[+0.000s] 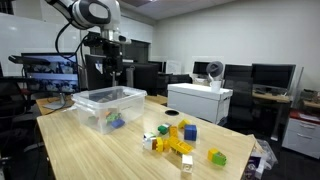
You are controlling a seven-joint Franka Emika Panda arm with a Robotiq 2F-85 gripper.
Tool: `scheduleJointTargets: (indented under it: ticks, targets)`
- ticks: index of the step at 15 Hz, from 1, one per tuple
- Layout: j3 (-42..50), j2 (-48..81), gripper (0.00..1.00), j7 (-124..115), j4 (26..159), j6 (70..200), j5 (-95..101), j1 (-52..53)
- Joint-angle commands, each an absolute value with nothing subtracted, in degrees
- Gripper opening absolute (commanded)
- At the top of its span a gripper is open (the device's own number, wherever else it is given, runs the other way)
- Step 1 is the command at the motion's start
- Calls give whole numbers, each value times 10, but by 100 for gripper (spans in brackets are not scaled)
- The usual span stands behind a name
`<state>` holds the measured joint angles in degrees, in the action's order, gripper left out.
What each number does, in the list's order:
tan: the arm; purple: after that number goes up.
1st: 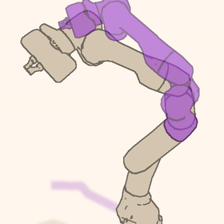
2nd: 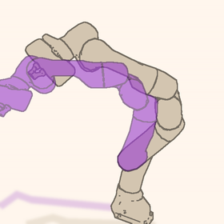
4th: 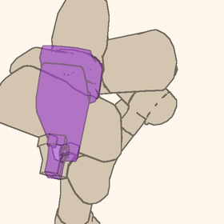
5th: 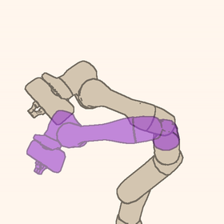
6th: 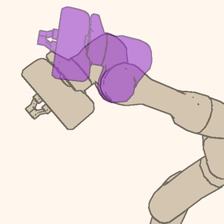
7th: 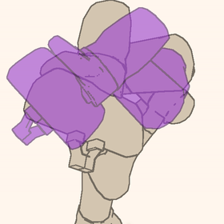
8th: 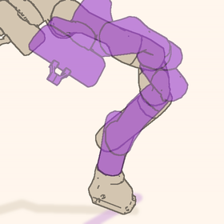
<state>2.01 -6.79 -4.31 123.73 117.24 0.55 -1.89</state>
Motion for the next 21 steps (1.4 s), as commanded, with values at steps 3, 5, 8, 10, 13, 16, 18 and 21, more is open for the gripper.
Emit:
scheduleJointTargets:
  ticks: [3,5,8,10,13,16,18,21]
  targets:
    - [76,-42,100,-117,1217,1189,13,-80]
    - [94,-42,100,-145,1224,1209,9,-98]
    - [122,-28,100,-209,1245,1268,11,-127]
    - [132,-18,100,-254,1255,1305,11,-136]
    - [146,12,100,-279,1259,1312,5,-145]
    - [158,59,100,-222,1250,1295,-8,-150]
    - [162,79,100,-195,1245,1295,-9,-151]
    - [165,108,100,-163,1236,1299,-3,-152]
